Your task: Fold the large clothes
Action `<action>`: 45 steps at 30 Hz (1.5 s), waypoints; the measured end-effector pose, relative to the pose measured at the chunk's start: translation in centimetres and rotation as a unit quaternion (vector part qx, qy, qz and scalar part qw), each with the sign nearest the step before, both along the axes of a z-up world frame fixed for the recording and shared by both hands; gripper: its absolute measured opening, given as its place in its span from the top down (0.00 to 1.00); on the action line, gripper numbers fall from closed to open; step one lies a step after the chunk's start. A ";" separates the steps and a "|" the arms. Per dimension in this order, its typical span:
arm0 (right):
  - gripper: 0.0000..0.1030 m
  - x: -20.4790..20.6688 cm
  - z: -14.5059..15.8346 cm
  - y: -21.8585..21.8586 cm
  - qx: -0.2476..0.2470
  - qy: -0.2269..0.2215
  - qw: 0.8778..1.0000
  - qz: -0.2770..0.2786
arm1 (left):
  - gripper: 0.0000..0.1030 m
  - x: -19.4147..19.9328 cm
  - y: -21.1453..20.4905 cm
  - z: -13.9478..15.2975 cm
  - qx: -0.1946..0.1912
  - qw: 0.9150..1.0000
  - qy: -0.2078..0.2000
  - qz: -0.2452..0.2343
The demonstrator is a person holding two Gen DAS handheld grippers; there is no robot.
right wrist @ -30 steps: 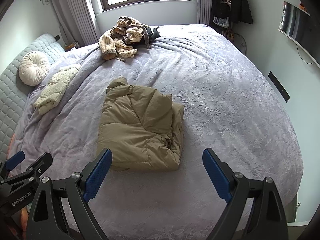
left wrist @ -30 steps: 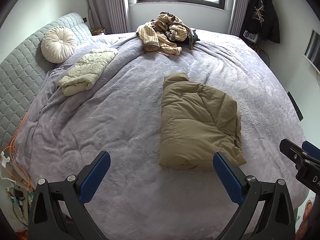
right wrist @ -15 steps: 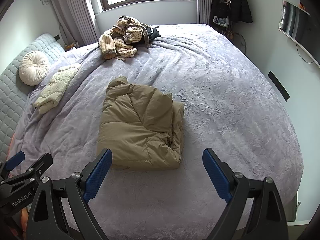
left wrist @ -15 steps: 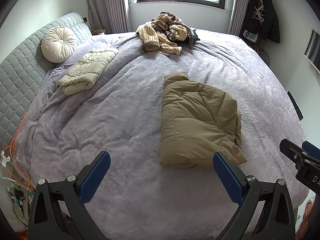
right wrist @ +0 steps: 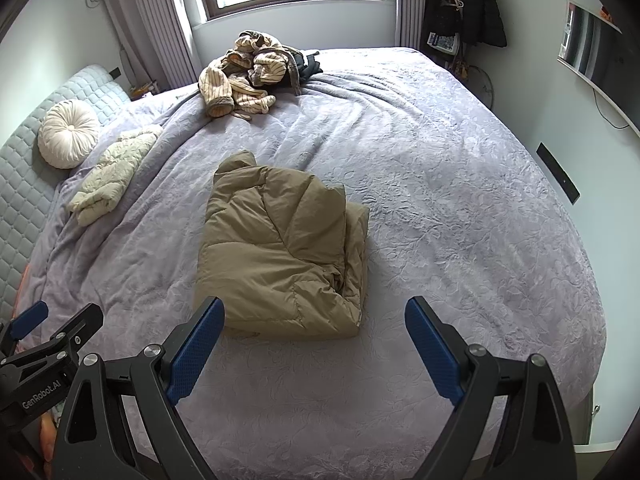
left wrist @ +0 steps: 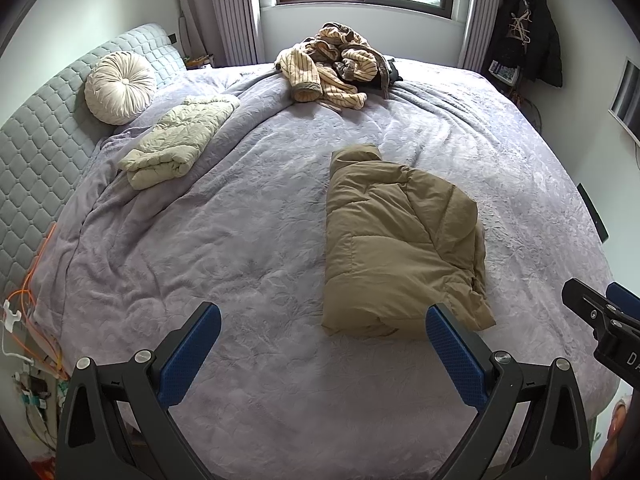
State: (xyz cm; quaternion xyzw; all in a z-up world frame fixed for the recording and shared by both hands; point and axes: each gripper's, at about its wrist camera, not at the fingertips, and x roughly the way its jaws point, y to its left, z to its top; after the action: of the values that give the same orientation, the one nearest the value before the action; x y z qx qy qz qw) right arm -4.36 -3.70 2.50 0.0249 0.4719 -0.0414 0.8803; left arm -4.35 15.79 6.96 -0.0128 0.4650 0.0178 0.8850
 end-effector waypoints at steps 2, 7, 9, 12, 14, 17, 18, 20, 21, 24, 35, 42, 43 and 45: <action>0.10 -0.1 0.1 -0.1 -0.001 0.000 1.000 0.000 | 0.00 0.0 0.1 0.0 0.001 1.000 0.001 -0.001; 0.10 -0.1 0.1 -0.1 -0.001 0.001 1.000 0.000 | 0.00 0.0 0.1 -0.1 0.002 1.000 0.002 -0.002; 0.10 0.0 0.0 -0.1 0.000 0.000 1.000 0.000 | 0.00 0.1 0.0 -0.1 0.002 1.000 0.002 -0.002; 0.10 -0.2 0.0 -0.1 -0.001 0.000 1.000 0.000 | 0.00 0.3 0.0 -0.1 0.004 1.000 0.003 -0.004; 0.10 -0.3 0.1 -0.1 -0.001 0.000 1.000 0.000 | 0.00 0.4 -0.1 -0.1 0.004 1.000 0.004 -0.004; 0.10 -0.1 0.0 -0.1 -0.001 0.000 1.000 0.000 | 0.00 0.4 -0.1 -0.1 0.004 1.000 0.003 -0.004; 0.10 -0.1 0.0 -0.1 -0.001 0.001 1.000 0.000 | 0.00 0.5 -0.1 -0.2 0.005 1.000 0.003 -0.006; 0.10 -0.3 0.1 -0.1 -0.001 0.001 1.000 0.000 | 0.00 0.5 -0.2 -0.1 0.004 1.000 0.003 -0.006; 0.10 -0.2 0.0 0.0 -0.001 0.000 1.000 -0.001 | 0.00 0.5 -0.2 -0.2 0.004 1.000 0.003 -0.006; 0.10 -0.2 0.0 0.0 -0.001 0.000 1.000 -0.001 | 0.00 0.5 -0.3 -0.1 0.004 1.000 0.003 -0.005; 0.10 -0.1 0.0 0.1 -0.002 0.001 1.000 -0.001 | 0.00 0.6 -0.5 -0.2 0.007 1.000 0.003 -0.006; 0.10 -0.2 0.0 0.2 -0.002 0.001 1.000 -0.001 | 0.00 1.3 -0.5 -0.3 0.010 1.000 0.002 -0.015; 0.10 -0.2 0.0 0.2 -0.002 0.002 1.000 -0.001 | 0.00 1.3 -0.5 -0.4 0.011 1.000 0.000 -0.014; 0.10 -0.3 0.1 0.2 -0.002 0.002 1.000 0.000 | 0.00 1.5 -0.5 -0.4 0.012 1.000 0.000 -0.018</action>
State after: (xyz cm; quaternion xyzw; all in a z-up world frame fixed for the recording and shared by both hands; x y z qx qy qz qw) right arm -4.62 -3.50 2.58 0.0230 0.4735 -0.0428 0.8795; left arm -2.85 15.30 6.56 0.0058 0.4648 0.0074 0.8854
